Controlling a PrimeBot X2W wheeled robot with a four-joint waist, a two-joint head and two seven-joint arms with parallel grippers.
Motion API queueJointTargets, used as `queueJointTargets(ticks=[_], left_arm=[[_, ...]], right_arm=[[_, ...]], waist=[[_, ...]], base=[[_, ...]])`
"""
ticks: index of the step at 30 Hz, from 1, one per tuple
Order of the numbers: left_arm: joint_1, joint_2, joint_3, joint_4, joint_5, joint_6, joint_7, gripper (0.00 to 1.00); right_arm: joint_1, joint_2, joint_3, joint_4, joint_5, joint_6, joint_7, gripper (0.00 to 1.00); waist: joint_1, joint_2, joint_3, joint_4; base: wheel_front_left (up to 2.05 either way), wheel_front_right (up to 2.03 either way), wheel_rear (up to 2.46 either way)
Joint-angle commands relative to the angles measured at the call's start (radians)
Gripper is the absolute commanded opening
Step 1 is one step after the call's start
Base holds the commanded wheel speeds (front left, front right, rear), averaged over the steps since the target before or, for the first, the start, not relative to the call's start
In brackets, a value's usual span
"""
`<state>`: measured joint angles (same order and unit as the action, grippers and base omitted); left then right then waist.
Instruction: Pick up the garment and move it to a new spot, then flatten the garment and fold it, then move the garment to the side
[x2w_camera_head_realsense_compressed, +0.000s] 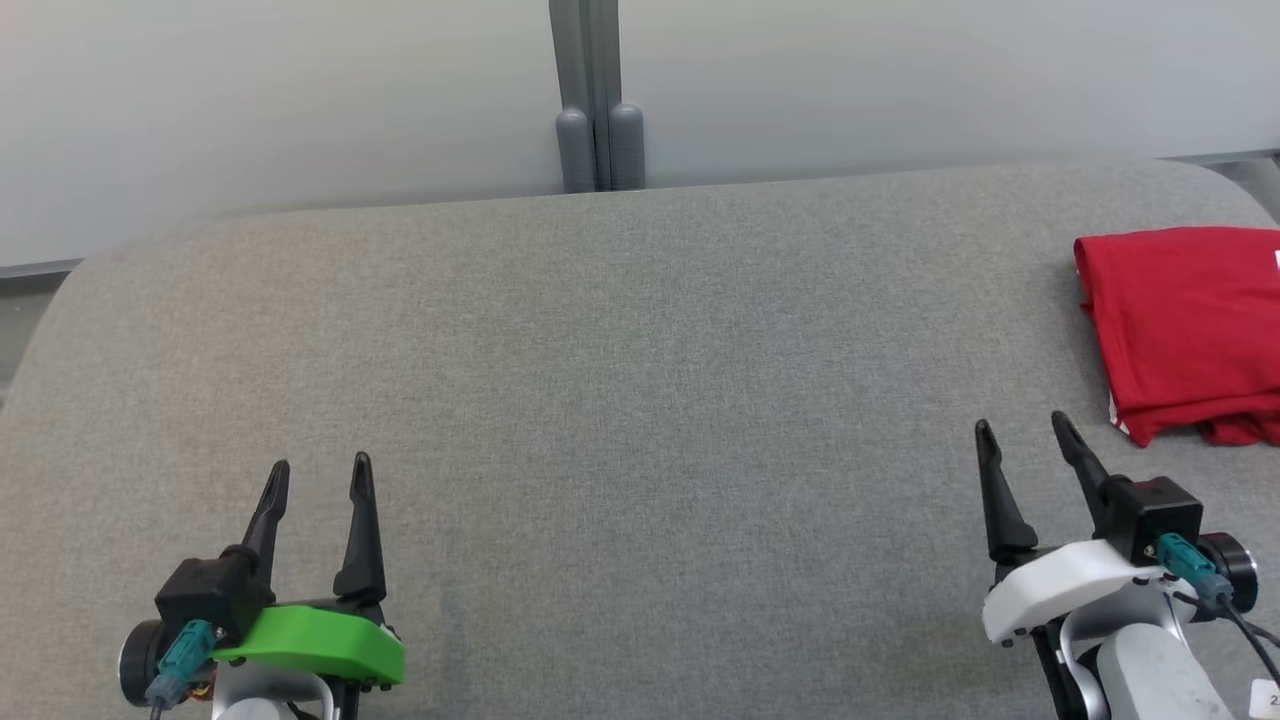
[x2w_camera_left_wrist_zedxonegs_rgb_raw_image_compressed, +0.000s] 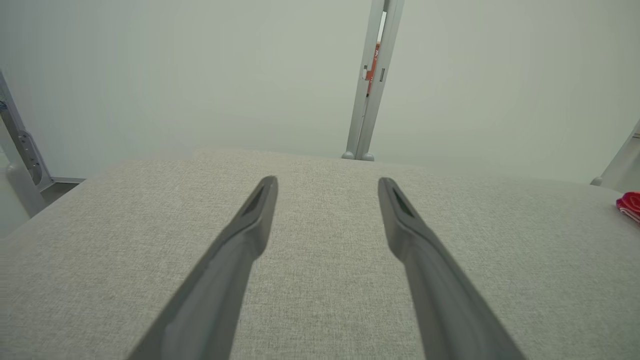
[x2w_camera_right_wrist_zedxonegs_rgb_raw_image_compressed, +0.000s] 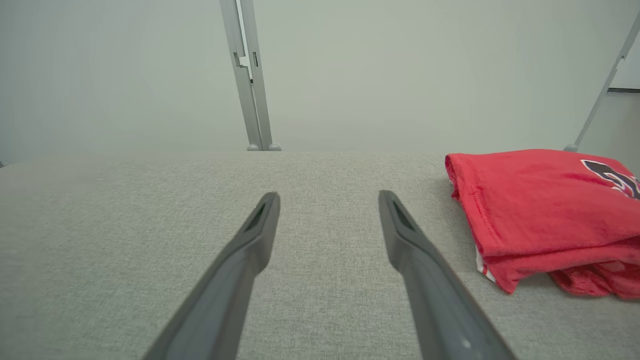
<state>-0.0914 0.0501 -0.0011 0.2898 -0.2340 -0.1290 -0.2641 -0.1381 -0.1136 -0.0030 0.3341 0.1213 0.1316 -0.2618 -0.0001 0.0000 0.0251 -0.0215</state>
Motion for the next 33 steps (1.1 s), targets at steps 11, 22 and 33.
queueJointTargets(ticks=[11,22,33], left_arm=[[0.026,0.002,0.011,0.010,-0.013,-0.003,0.001,1.00],[0.023,0.002,-0.001,0.004,-0.028,-0.003,0.001,1.00],[0.025,0.002,0.003,0.012,-0.030,-0.003,0.001,1.00]], right_arm=[[0.046,0.026,-0.007,-0.010,0.007,-0.002,-0.004,1.00],[0.040,0.025,-0.015,-0.044,-0.003,-0.002,-0.003,1.00],[0.031,0.029,-0.020,-0.058,-0.011,-0.002,-0.003,1.00]], waist=[[0.0001,0.0000,-0.031,-0.008],[0.0001,0.0000,-0.039,0.001],[0.0001,0.0000,-0.031,0.004]], base=[[0.00,0.00,0.00],[0.00,0.00,0.00],[0.00,0.00,0.00]])
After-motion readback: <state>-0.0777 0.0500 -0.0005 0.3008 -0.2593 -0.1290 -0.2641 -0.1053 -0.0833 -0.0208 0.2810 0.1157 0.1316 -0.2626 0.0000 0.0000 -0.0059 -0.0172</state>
